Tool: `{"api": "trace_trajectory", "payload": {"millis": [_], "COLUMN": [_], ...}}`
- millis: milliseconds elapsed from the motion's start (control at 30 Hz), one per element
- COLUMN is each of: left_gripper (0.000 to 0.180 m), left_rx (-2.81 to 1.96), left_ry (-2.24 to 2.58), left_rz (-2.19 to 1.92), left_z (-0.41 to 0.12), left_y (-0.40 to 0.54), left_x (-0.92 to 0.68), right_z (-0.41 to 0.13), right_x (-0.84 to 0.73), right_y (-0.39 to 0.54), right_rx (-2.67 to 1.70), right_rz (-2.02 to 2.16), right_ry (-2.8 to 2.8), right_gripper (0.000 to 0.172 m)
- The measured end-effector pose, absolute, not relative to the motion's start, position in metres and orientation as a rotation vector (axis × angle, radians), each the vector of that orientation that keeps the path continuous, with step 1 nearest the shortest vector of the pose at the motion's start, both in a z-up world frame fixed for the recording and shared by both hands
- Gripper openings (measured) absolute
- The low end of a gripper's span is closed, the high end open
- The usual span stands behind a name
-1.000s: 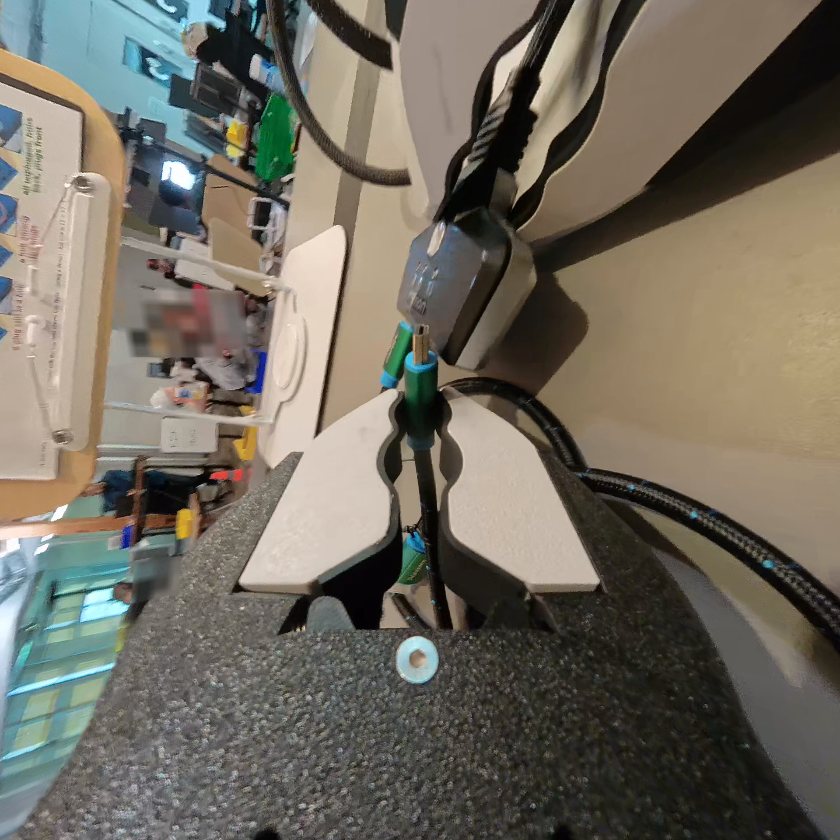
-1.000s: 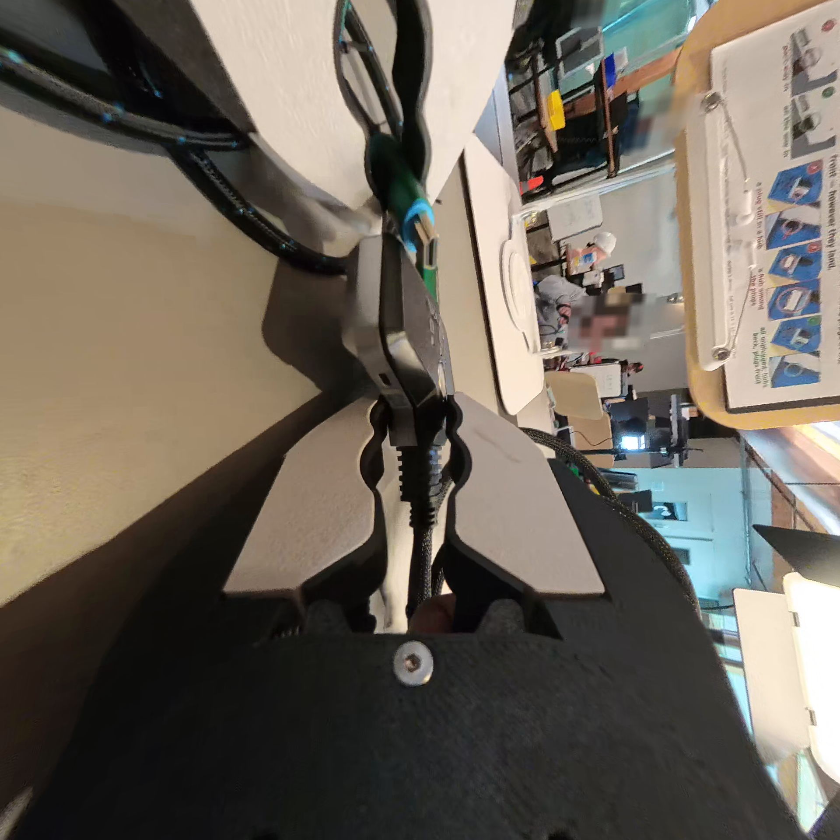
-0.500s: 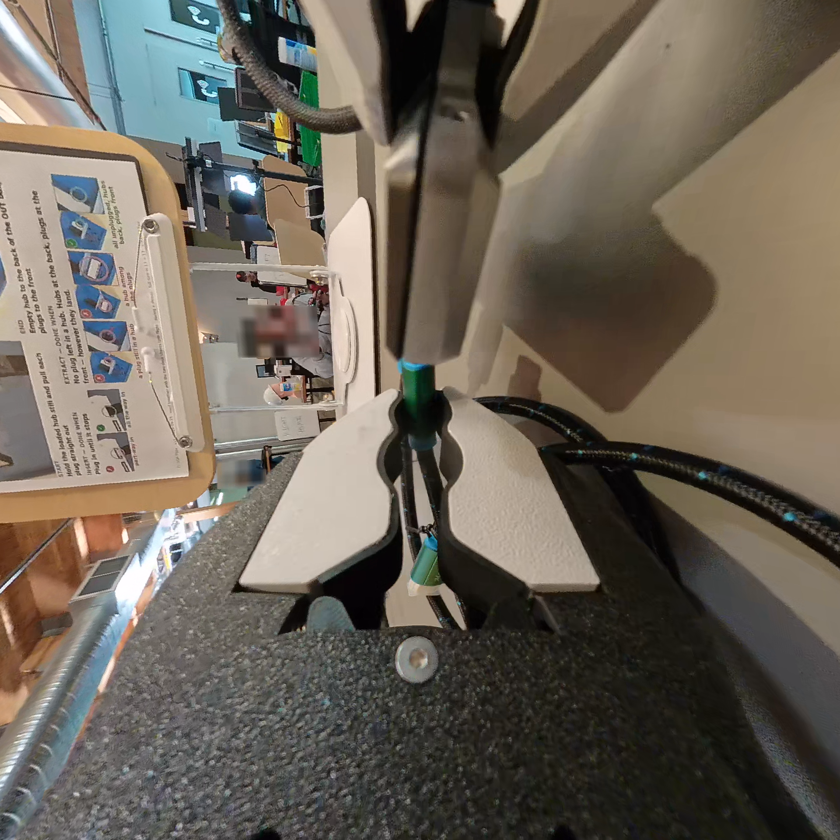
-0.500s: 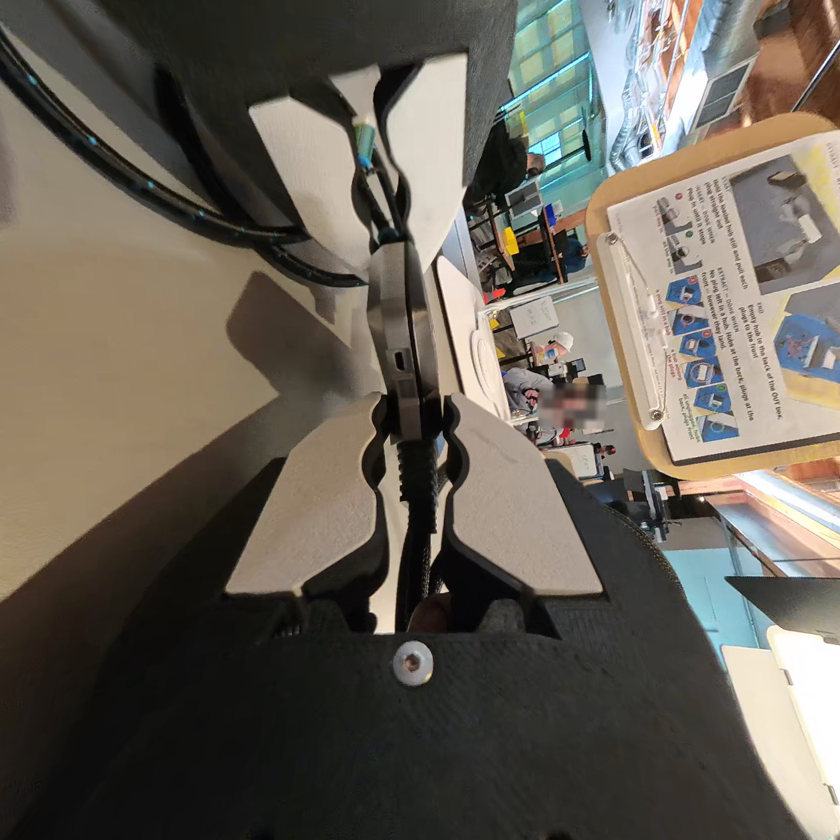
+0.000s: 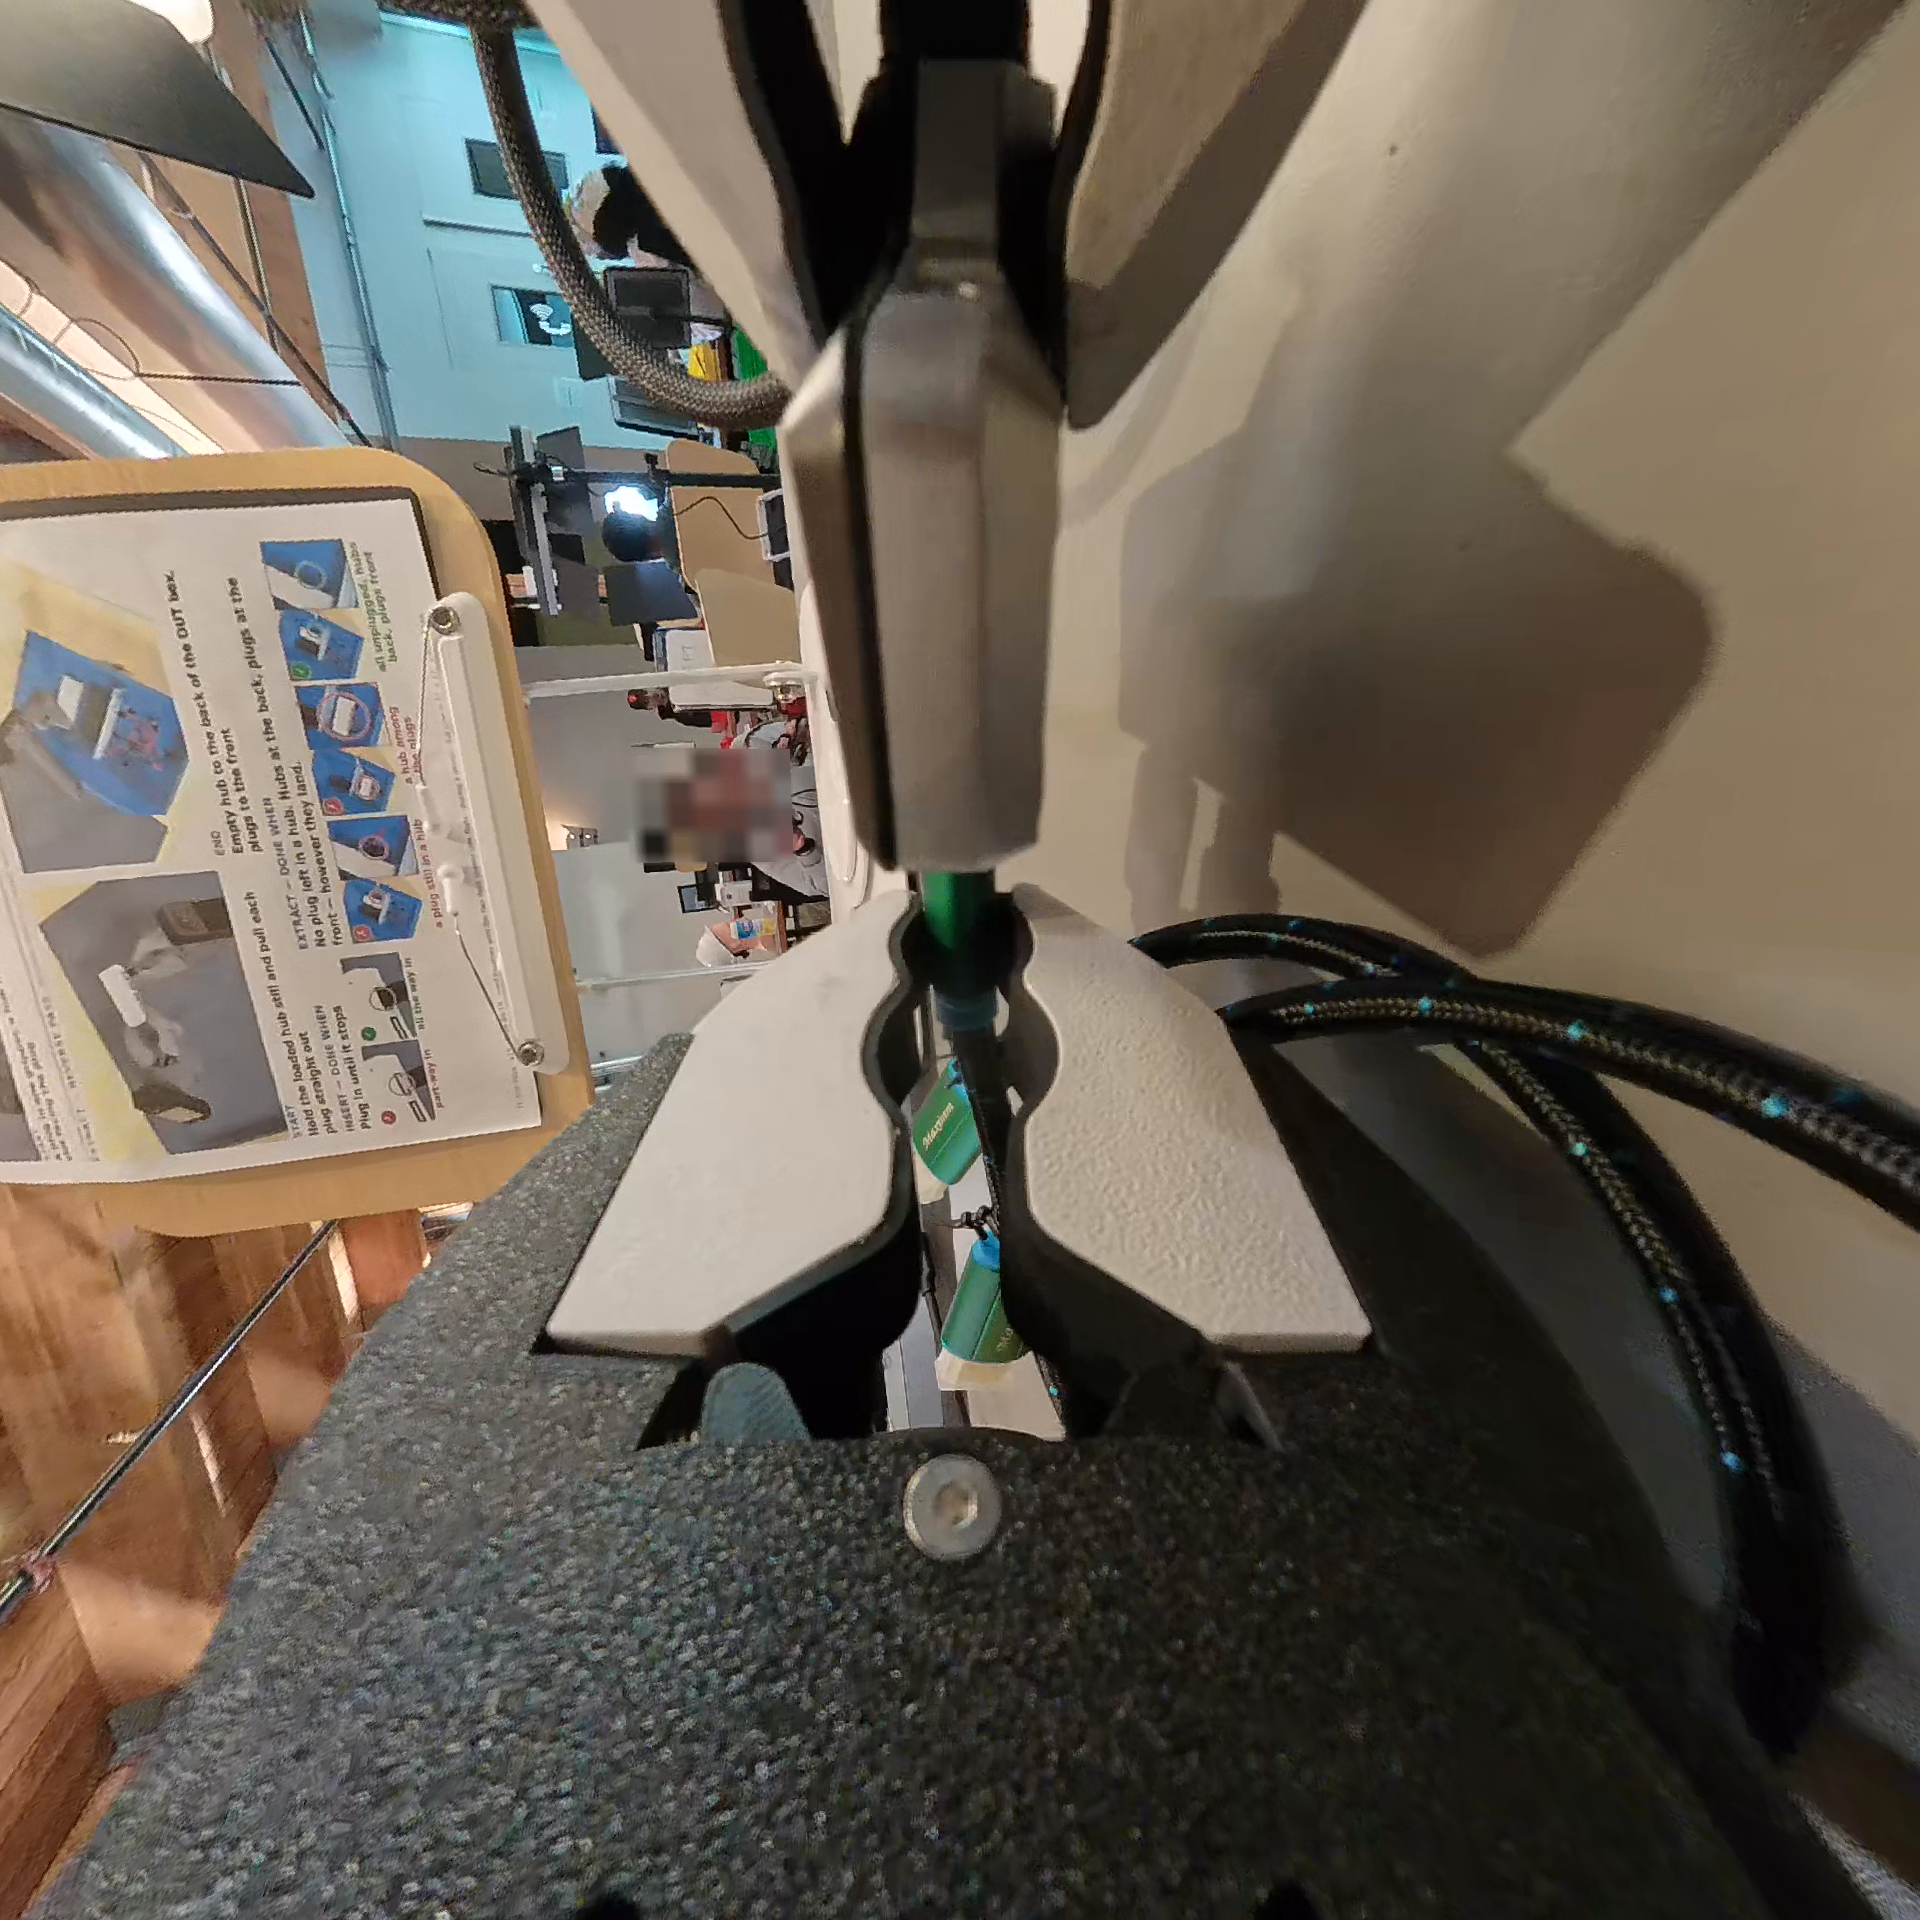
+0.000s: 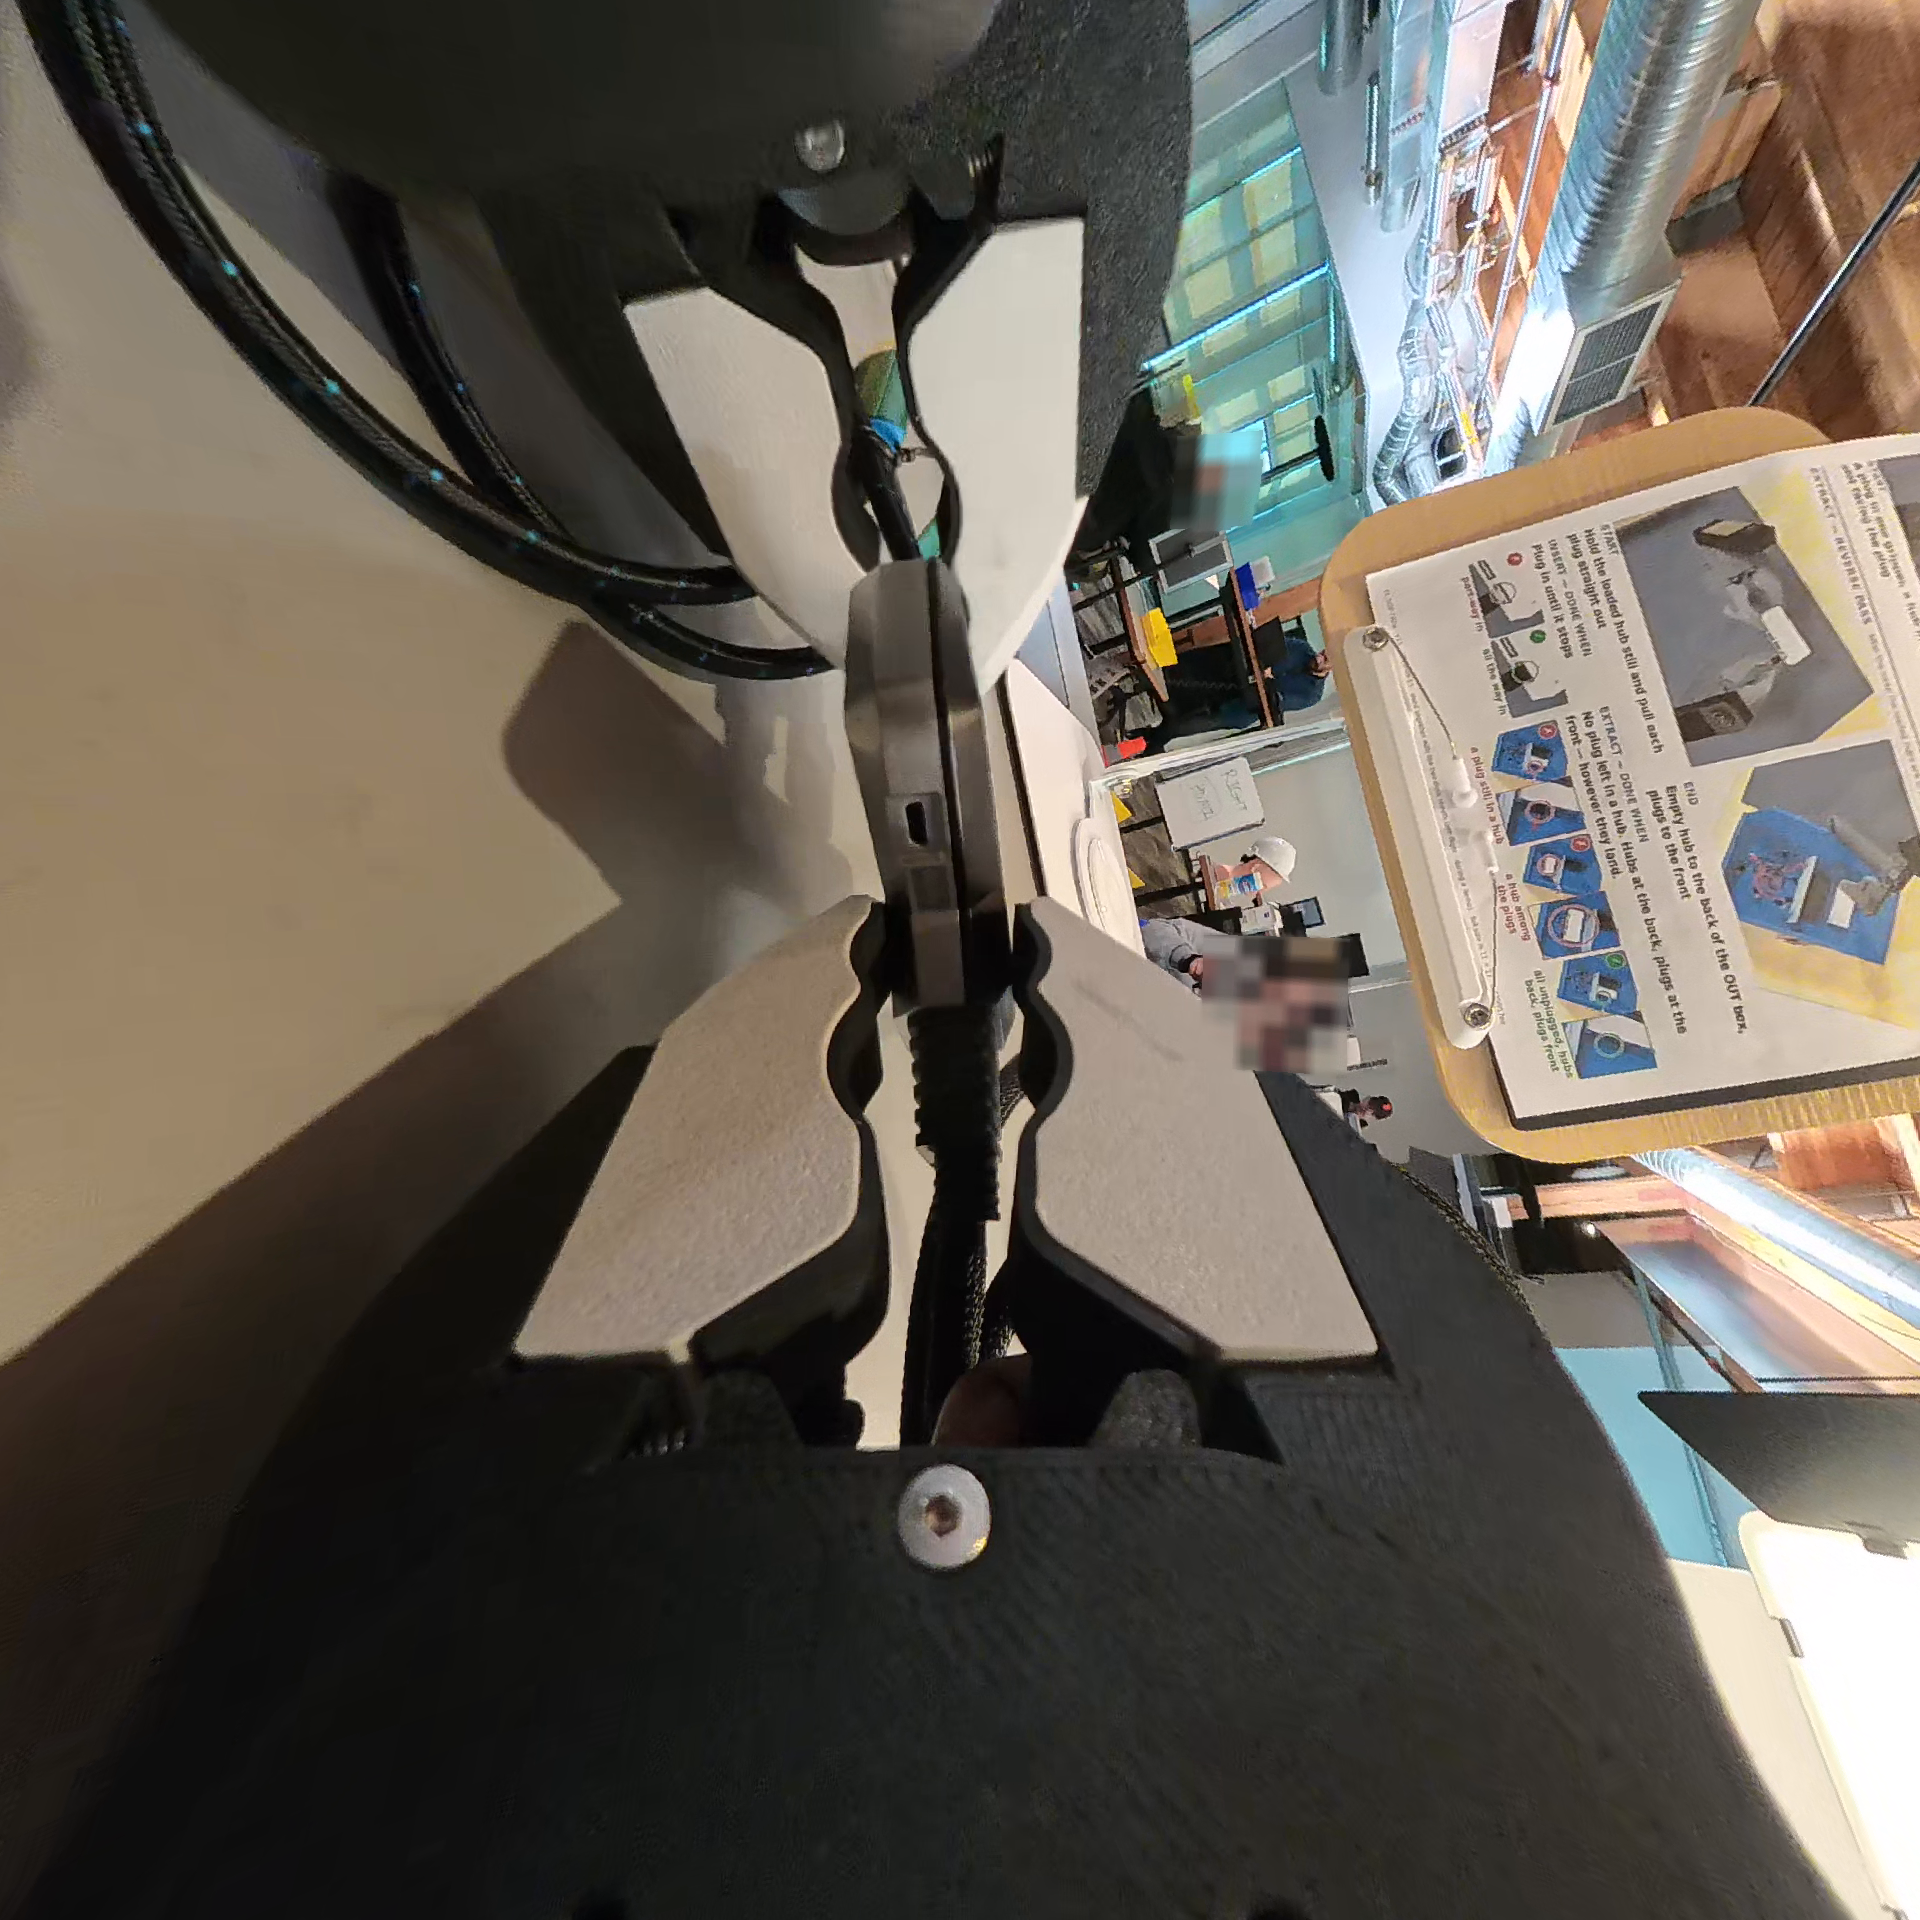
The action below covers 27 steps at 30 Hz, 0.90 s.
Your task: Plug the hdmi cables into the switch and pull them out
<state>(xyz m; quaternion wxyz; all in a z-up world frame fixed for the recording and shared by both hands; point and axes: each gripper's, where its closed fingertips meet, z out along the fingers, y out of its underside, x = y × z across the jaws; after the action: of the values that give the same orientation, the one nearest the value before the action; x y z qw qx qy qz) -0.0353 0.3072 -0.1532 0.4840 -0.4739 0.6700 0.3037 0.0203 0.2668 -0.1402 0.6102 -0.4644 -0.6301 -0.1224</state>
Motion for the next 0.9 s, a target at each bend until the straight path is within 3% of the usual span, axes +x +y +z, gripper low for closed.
{"api": "trace_trajectory", "payload": {"millis": [900], "left_gripper": [0.011], "left_rx": [-1.099], "left_ry": [1.704], "left_rz": [0.634], "left_z": [-0.153], "left_y": [0.283], "left_x": [-0.02], "right_z": [-0.139], "right_x": [0.033], "right_y": [0.255], "right_rx": [-0.969], "right_rz": [-0.189], "right_ry": [-1.56], "right_gripper": [0.022]}}
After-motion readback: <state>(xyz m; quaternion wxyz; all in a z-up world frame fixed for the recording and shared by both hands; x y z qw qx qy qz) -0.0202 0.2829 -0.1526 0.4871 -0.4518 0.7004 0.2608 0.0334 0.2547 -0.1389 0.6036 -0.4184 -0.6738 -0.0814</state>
